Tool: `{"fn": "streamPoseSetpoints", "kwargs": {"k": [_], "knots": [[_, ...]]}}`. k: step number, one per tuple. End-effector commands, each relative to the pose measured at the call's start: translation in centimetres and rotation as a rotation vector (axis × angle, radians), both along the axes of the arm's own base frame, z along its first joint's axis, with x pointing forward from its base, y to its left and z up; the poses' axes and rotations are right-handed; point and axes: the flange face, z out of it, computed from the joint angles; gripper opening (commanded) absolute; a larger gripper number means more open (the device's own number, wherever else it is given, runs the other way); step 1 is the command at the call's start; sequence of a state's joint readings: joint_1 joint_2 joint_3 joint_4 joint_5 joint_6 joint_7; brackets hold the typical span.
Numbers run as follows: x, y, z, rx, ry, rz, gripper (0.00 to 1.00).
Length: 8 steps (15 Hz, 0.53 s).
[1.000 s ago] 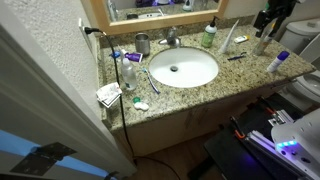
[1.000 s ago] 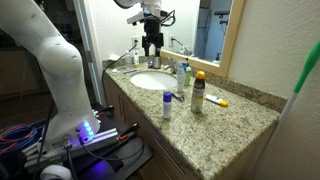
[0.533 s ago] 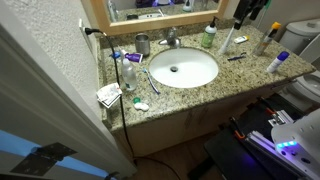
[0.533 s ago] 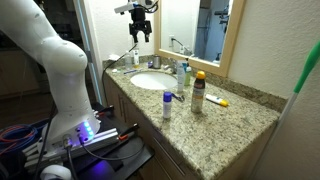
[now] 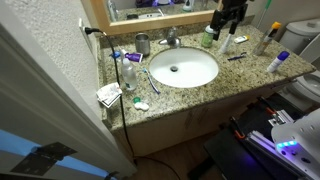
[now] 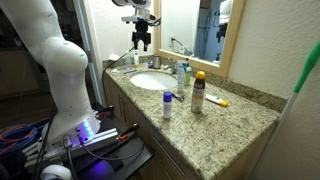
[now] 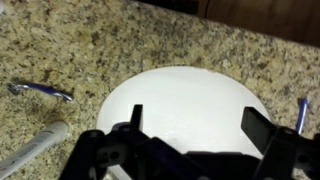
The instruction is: Open the faucet
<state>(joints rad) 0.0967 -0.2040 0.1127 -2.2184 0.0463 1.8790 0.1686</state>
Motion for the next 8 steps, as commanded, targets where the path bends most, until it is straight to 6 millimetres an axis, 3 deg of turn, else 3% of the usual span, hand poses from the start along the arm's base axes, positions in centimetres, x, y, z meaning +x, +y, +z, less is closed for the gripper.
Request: {"fn": "streamPoseSetpoints", "kwargs": {"k": [1,2,4,6,8], "knots": [[6.3,1.5,0.4,0.061,0.011,-0.110,1.00],[3.5,0.9,-0.3,0.027,0.002,-0.069,1.00],[5.7,1.4,-0.1,0.045,-0.003,-0.093,1.00],[6.2,1.5,0.1,0.049,-0.007,-0.098,1.00],[8.0,1.2,-2.0,0.019,0.026,-0.138,1.00]]}}
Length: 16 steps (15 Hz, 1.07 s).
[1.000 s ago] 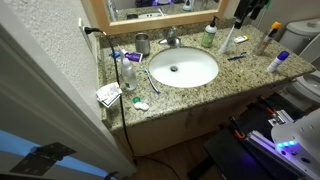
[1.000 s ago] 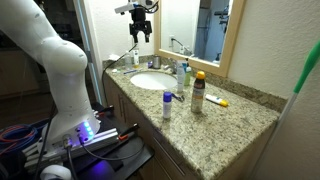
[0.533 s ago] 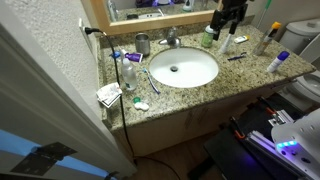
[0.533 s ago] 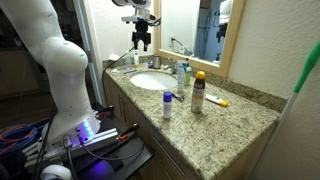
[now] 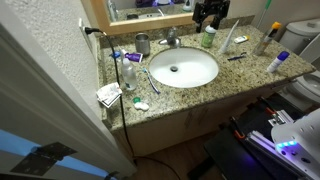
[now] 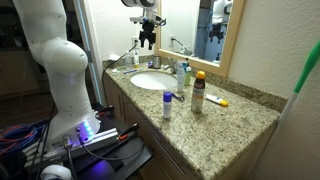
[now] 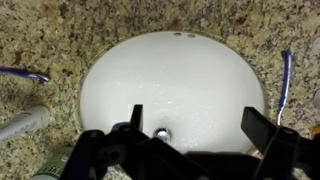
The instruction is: Open the faucet
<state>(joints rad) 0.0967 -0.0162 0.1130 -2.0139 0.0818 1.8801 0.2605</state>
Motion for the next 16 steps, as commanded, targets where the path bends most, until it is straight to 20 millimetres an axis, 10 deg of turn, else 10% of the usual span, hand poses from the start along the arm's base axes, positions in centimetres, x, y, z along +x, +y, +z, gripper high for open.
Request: {"fn": "streamPoseSetpoints", "kwargs": {"k": [1,7,8,16], "knots": [[3.3,-0.3,-2.9,-0.017,0.021,-0.057,1.00],[12.9,-0.5,-5.3,-0.036,-0.082,-0.208,1.00],[9.6,-0.7,-4.6,-0.020,-0.062,-0.171,1.00],[13.4,-1.4,-6.8,0.017,-0.091,-0.210,1.00]]}}
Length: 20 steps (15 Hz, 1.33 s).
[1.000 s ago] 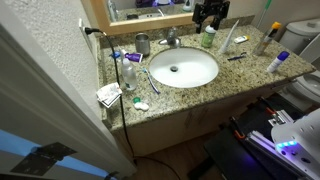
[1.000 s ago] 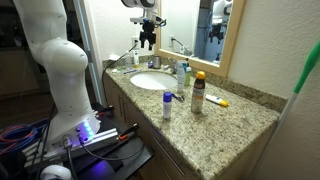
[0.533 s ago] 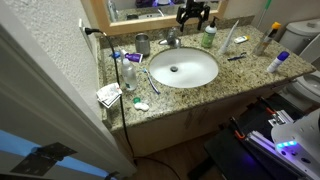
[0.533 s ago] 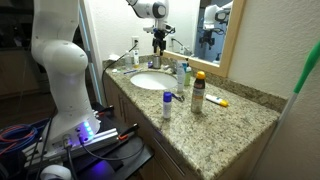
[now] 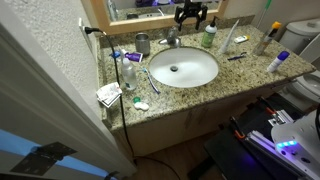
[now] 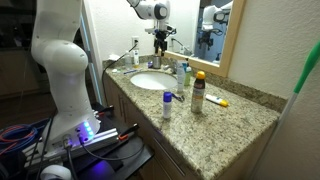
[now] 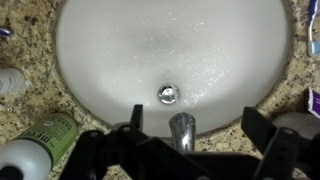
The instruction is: Open the faucet
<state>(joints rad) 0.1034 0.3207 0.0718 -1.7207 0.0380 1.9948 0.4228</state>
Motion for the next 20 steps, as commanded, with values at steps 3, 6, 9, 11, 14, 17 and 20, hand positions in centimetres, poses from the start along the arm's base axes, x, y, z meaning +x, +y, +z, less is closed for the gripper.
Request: {"fn": "streamPoseSetpoints", "kwargs": {"k": [3,6,9,11,14,17,20], "knots": [[6.0,-1.0,-1.5,0.067,-0.114,-0.038,1.00],[8.5,-0.7,-1.8,0.061,-0.128,-0.035,1.00],[7.9,-0.5,-1.8,0.053,-0.122,-0.039,1.00],[8.8,-0.3,-2.3,0.055,-0.122,-0.036,1.00],[9.5,-0.7,-4.0,0.045,-0.137,-0.052,1.00],[9.5,-0.7,-3.6,0.048,-0.135,-0.055,1.00],[9.4,-0.9,-4.0,0.031,-0.113,-0.056,0.72]]}}
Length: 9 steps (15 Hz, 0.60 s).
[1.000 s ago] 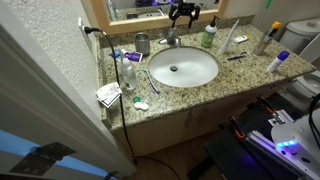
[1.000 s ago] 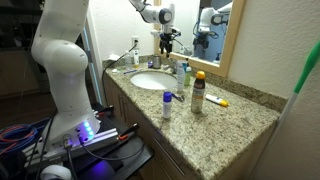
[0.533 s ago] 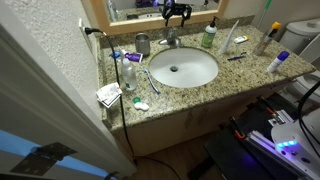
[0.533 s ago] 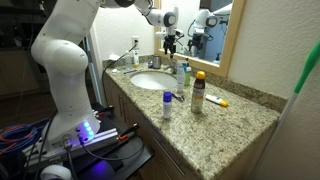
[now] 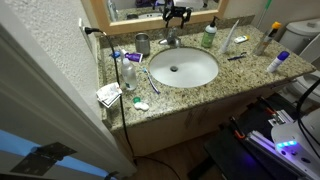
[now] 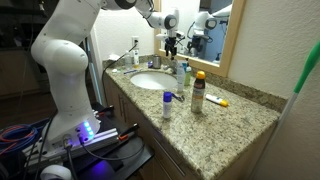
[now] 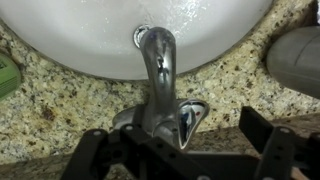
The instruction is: Open the faucet
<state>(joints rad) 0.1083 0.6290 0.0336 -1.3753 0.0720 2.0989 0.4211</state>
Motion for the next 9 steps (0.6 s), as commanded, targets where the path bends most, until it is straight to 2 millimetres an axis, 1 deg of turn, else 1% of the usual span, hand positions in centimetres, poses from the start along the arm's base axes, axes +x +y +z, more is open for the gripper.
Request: {"fn": "streamPoseSetpoints", "kwargs": {"k": [1,2,3,5,6,7,9], "knots": [[-0.23,-0.09,-0.12,-0.020,0.030,0.001,0.67],[-0.31,-0.19,-0.39,-0.023,0.038,0.000,0.58],[-0.36,-0.27,-0.64,-0.027,0.048,0.000,0.52],[-0.45,-0.46,-0.96,-0.033,0.057,-0.004,0.37],[-0.42,-0.60,-0.95,-0.034,0.058,-0.008,0.31],[-0.42,-0.67,-0.83,-0.040,0.057,-0.009,0.23],[-0.44,-0.29,-0.55,-0.043,0.053,-0.002,0.11]]}}
